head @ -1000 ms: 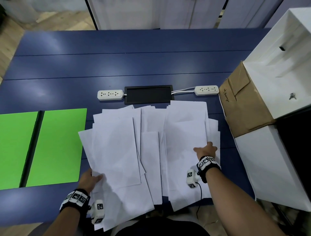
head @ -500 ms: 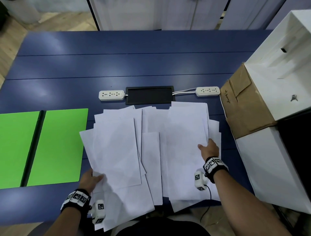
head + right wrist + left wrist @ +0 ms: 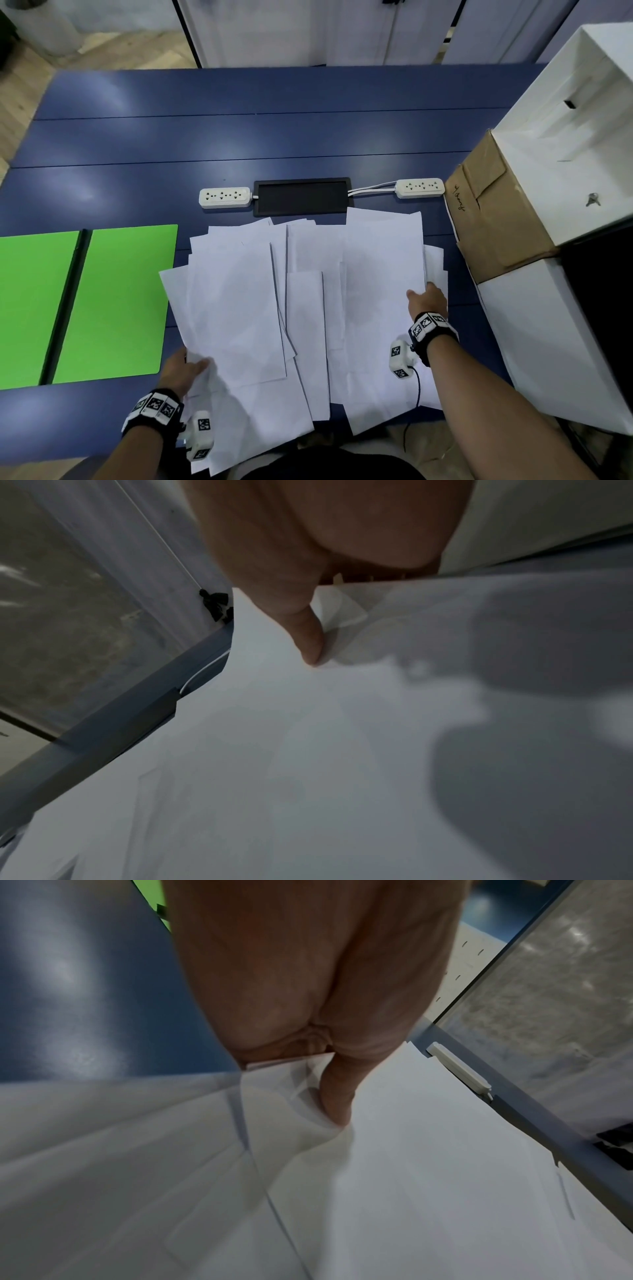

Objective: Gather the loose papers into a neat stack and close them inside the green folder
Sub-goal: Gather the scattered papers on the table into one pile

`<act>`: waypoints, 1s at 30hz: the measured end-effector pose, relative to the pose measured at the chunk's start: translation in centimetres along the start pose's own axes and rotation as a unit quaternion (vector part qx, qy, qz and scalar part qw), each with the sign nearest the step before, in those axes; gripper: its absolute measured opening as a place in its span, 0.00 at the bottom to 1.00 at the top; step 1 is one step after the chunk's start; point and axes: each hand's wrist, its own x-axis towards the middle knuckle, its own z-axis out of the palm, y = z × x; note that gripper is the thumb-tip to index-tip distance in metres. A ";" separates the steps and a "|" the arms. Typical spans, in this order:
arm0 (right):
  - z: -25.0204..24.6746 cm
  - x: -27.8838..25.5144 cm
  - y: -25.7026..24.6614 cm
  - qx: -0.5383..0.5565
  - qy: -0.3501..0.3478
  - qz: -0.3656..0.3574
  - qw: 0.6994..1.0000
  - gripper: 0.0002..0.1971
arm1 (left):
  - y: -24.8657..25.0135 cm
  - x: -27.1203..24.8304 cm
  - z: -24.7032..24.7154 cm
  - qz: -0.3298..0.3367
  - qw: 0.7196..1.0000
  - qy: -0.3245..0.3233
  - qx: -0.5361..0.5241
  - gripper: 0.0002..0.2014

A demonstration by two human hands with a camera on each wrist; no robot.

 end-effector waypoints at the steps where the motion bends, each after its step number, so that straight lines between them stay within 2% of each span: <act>1: -0.1 -0.2 -0.1 0.009 0.007 -0.001 1.000 0.23 | 0.0 -0.1 0.0 0.000 1.000 0.001 0.000 0.11; 3: -0.4 -0.2 -0.1 0.061 0.023 -0.004 0.998 0.22 | 0.0 -0.1 0.0 0.002 1.000 0.002 -0.001 0.11; 6: -1.4 0.1 0.3 0.114 0.038 -0.028 0.992 0.26 | 0.1 -0.1 -0.1 0.004 1.000 0.001 0.000 0.12; 10: -3.5 0.8 0.7 0.070 0.048 -0.071 0.994 0.17 | 0.1 -0.1 -0.2 0.007 1.000 -0.003 0.001 0.13; 14: -5.5 0.8 0.8 0.055 0.078 -0.113 0.989 0.21 | 0.0 0.0 -0.2 0.007 1.000 -0.003 0.007 0.12; 21: -9.2 -2.1 -0.5 0.015 0.143 -0.201 0.969 0.15 | 0.6 -0.8 -0.1 0.010 1.000 -0.002 0.000 0.12; 24: -10.3 -3.6 -1.6 -0.001 0.113 -0.240 0.964 0.17 | 0.6 -0.8 -0.2 0.015 1.000 -0.007 0.002 0.12; 26: -10.8 -4.6 -2.4 0.003 0.098 -0.239 0.966 0.18 | 0.5 -0.7 -0.2 0.013 1.000 -0.005 -0.007 0.13; 30: -11.8 -6.0 -3.9 0.006 0.130 -0.263 0.956 0.22 | 0.5 -0.7 -0.3 0.009 1.000 -0.005 -0.019 0.14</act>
